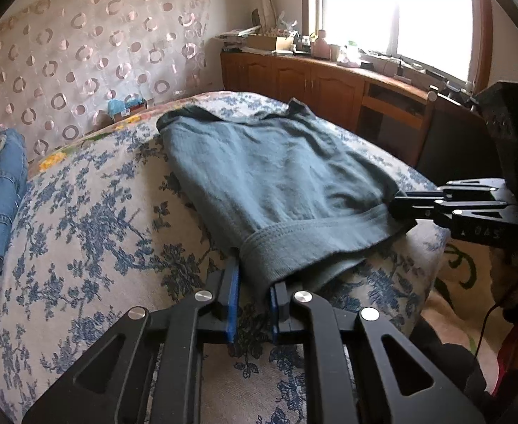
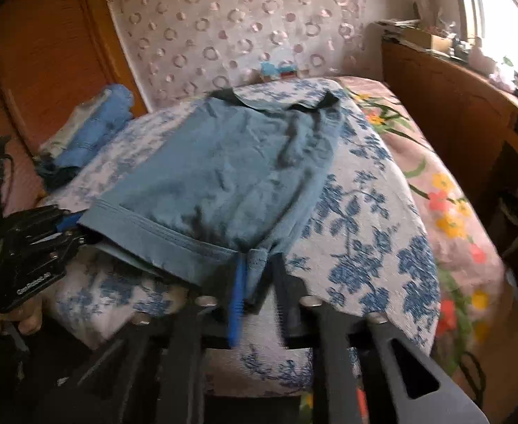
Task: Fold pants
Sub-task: 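Lift the shorts off the bed with both grippers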
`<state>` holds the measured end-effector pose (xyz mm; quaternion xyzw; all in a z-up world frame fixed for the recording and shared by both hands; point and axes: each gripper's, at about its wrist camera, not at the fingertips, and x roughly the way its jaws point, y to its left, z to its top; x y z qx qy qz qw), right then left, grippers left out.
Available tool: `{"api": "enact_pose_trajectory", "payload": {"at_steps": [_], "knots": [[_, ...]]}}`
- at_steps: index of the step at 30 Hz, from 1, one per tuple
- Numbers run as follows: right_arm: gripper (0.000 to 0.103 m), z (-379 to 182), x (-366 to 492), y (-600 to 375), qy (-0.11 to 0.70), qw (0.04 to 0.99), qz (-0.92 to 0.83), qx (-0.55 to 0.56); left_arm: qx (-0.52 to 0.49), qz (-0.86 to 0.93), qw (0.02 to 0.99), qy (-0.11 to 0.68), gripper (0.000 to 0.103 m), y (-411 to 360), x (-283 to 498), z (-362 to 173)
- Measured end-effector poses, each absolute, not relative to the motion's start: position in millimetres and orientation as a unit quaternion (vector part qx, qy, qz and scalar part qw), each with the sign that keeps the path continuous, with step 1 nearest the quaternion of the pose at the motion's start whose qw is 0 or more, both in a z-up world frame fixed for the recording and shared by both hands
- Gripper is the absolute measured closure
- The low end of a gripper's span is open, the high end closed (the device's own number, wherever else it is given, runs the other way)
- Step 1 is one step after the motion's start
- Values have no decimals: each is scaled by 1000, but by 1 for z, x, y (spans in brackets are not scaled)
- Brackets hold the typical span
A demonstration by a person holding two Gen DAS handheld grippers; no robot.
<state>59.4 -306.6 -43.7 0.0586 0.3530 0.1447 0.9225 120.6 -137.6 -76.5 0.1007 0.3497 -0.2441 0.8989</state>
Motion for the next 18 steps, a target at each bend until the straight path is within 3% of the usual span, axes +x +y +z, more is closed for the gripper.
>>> {"api": "enact_pose_trajectory", "payload": {"at_steps": [7, 18], "knots": [[93, -4, 41, -307, 300, 936, 175, 56, 94, -247, 912, 312, 93, -133, 105, -29], [93, 125, 0, -303, 178, 961, 211, 9, 83, -253, 941, 208, 95, -108, 76, 108]]}}
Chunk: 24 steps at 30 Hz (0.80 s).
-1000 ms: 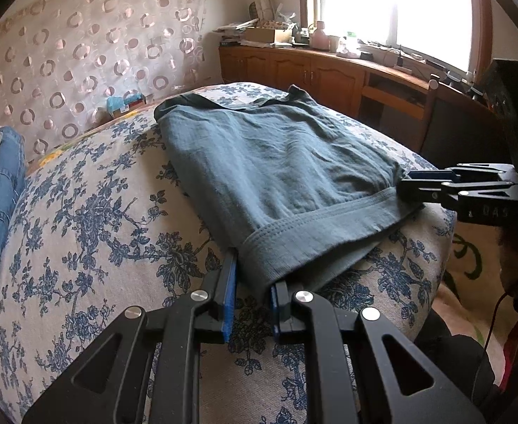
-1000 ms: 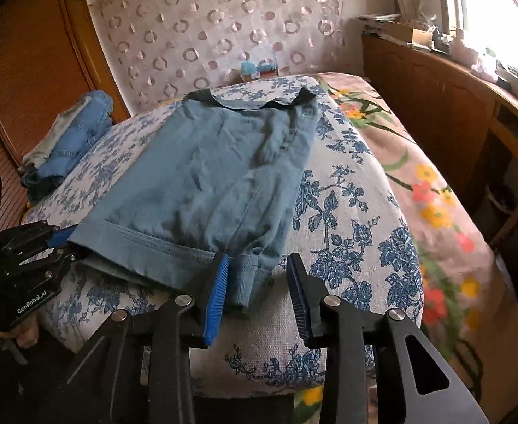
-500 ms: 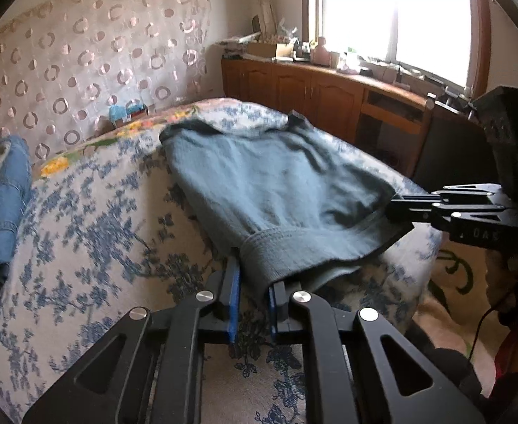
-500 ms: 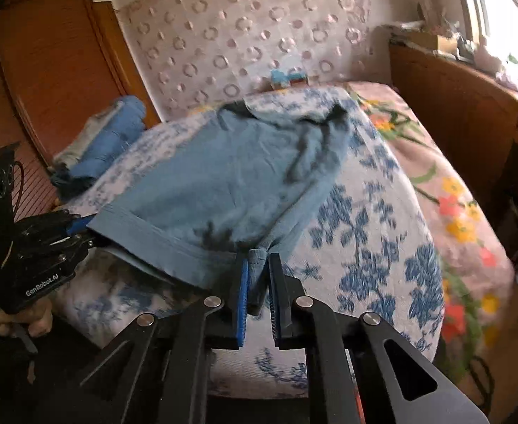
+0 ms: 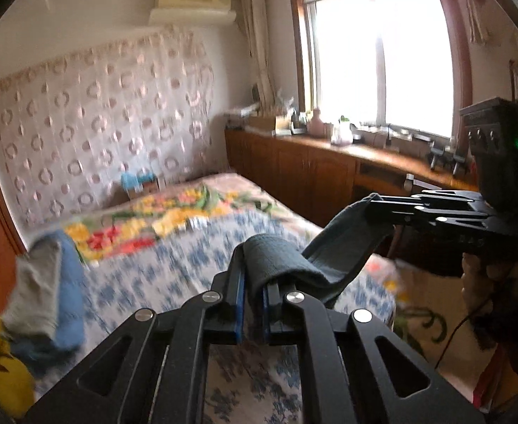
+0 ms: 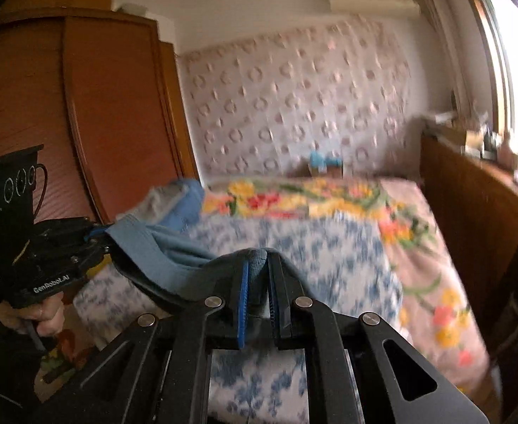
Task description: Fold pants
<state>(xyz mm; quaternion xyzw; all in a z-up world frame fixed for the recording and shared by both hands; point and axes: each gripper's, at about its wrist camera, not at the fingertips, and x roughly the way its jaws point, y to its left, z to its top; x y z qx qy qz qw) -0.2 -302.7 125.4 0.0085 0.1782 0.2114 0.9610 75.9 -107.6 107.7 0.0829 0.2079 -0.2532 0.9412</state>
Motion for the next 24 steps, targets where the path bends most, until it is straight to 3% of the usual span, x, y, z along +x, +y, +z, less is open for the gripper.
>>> {"api": "enact_pose_trajectory", "payload": {"at_steps": [7, 15, 20, 24], "knots": [[93, 181, 7, -288, 146, 965, 213, -31, 94, -228, 949, 196, 95, -89, 105, 149], [93, 177, 99, -255, 188, 956, 215, -62, 82, -183, 956, 213, 95, -65, 197, 142], [93, 212, 156, -239, 168, 963, 202, -50, 74, -141, 968, 194, 95, -52, 250, 162], [93, 214, 180, -233, 164, 963, 213, -23, 79, -130, 968, 201, 95, -40, 261, 142]]}}
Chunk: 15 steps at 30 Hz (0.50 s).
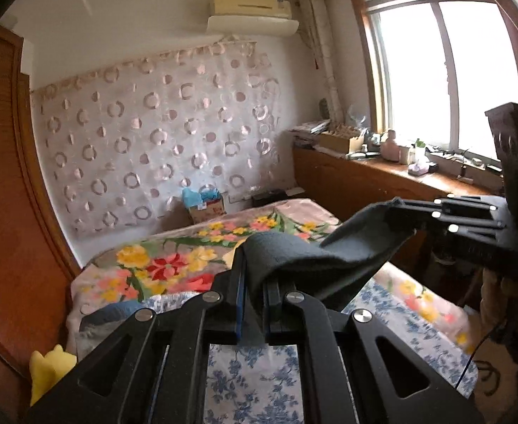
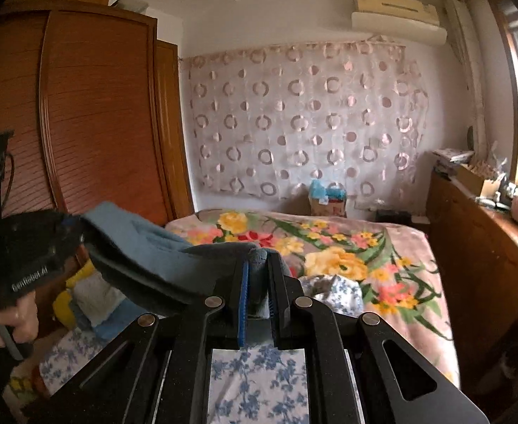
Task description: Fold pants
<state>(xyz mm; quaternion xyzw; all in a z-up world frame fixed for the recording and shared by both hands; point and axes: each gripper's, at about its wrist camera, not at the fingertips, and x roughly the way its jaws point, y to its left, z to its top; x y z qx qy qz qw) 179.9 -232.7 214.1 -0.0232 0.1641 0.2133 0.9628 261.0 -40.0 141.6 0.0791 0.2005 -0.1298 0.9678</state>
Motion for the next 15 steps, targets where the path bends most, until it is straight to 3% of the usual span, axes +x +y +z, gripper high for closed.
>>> {"api": "enact_pose_trajectory", "payload": {"at_steps": [9, 15], "knots": [[93, 107, 187, -212, 285, 925, 248, -44, 82, -132, 936, 316, 95, -28, 239, 15], [93, 63, 155, -206, 336, 903, 261, -54, 112, -146, 919, 350, 95, -41, 186, -29]]}}
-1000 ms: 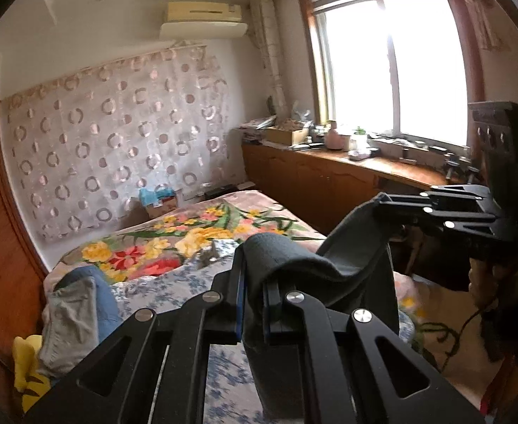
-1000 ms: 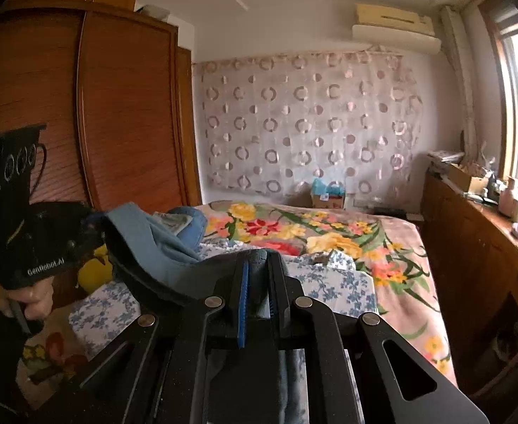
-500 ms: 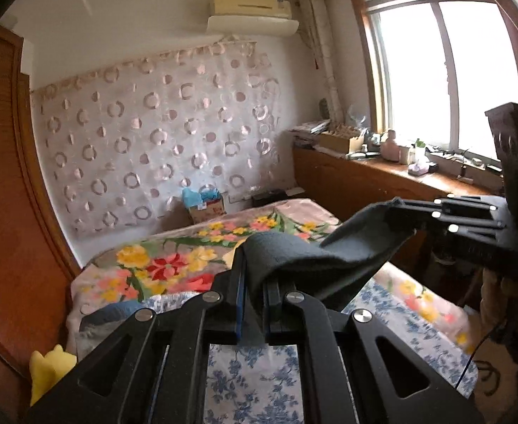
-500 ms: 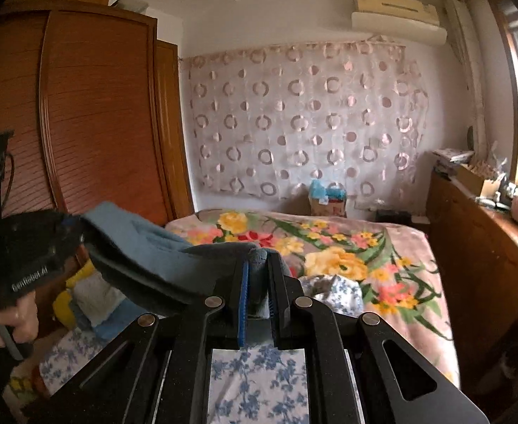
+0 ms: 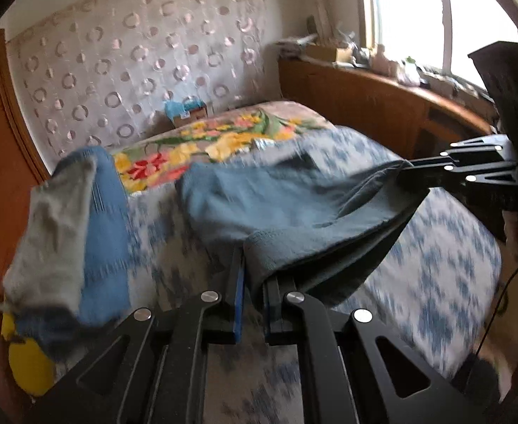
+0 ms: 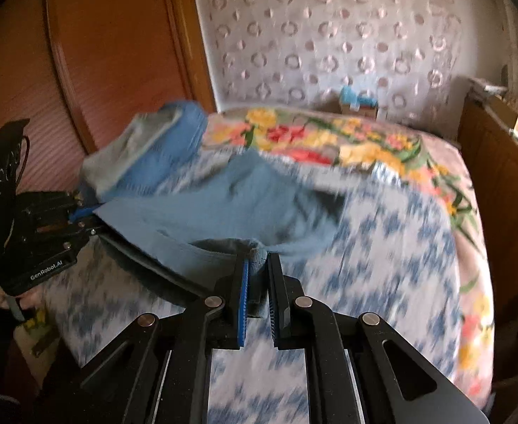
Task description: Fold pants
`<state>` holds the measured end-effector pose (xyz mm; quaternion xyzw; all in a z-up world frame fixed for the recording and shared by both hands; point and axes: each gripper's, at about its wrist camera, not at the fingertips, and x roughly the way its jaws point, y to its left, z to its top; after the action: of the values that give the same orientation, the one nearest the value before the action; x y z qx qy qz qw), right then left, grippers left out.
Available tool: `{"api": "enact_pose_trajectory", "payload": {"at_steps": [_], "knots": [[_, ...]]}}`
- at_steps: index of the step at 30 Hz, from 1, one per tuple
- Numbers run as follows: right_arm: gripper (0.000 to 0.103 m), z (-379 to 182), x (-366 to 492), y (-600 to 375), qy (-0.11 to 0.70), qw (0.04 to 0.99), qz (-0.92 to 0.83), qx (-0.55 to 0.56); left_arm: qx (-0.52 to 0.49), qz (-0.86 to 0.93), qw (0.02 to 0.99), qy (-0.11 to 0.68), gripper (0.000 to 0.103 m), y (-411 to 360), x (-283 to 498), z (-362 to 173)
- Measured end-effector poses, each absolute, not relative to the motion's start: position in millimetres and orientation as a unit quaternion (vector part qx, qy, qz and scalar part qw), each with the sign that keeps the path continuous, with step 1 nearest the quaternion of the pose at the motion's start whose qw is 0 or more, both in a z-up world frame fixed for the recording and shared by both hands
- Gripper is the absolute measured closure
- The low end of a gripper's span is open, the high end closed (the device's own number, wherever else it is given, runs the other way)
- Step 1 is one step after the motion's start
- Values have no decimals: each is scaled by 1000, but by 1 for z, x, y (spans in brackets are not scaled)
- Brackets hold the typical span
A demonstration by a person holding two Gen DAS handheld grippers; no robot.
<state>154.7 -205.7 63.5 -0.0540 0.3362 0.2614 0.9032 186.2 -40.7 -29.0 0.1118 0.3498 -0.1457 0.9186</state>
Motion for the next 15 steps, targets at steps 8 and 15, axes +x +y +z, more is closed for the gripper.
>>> {"api": "enact_pose_trajectory", "payload": {"at_steps": [8, 15], "knots": [[93, 37, 125, -214, 362, 896, 253, -52, 106, -159, 911, 366, 95, -47, 143, -56], [93, 16, 84, -218, 371, 894, 250, -44, 41, -193, 906, 374, 84, -30, 108, -72]]}}
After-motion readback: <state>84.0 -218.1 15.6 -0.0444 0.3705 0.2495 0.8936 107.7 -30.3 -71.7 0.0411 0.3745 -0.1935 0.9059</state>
